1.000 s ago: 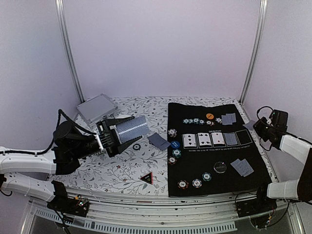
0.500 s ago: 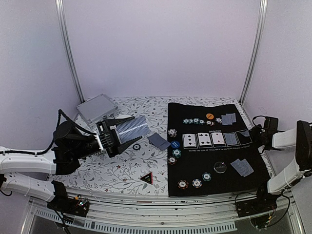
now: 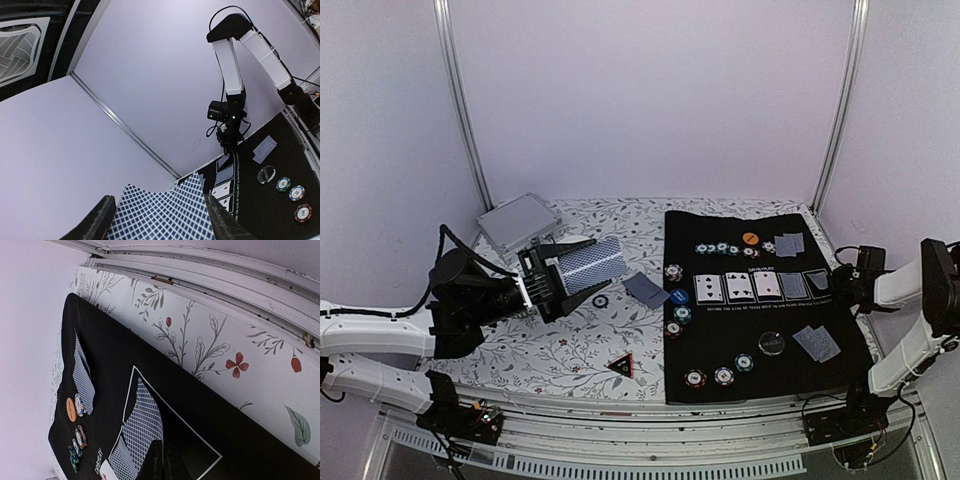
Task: Distribute texas hold em gaming equipment
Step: Distribute the poker card in the community card area.
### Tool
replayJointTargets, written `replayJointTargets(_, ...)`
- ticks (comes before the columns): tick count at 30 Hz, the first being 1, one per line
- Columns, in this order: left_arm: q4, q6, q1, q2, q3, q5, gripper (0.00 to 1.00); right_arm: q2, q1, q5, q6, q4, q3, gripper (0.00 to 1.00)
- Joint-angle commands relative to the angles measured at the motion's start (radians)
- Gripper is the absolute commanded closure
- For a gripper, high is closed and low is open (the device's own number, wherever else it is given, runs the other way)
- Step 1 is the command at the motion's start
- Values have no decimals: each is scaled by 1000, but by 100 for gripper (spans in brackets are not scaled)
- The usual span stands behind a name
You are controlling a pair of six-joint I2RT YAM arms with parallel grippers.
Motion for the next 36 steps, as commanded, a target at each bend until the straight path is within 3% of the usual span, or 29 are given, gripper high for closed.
replayJointTargets(1,15,6,-14,-16,4,-7,44,30,1,-16,22,20,-15,99)
replayJointTargets(8,15,6,-14,-16,4,-5,44,25,0,-13,32,23,-25,97)
replayJointTargets(11,15,6,-15,-16,4,-4,44,7,1,-8,51,20,-37,77)
replayJointTargets(14,15,4,-14,-16,5,-4,43,-18,-1,-8,74,18,-52,65)
replayJointTargets(23,15,5,-15,-17,5,-4,44,-135,0,22,126,-8,-75,58)
replayJointTargets(30,16,3,-15,-16,5,-2,44,-309,0,121,134,-151,-64,24)
replayJointTargets(33,15,0,-15,-16,5,1,44,-425,0,200,106,-194,-56,4)
replayJointTargets(36,15,-1,-14,-15,5,5,44,-512,1,128,-1,-103,-24,1)
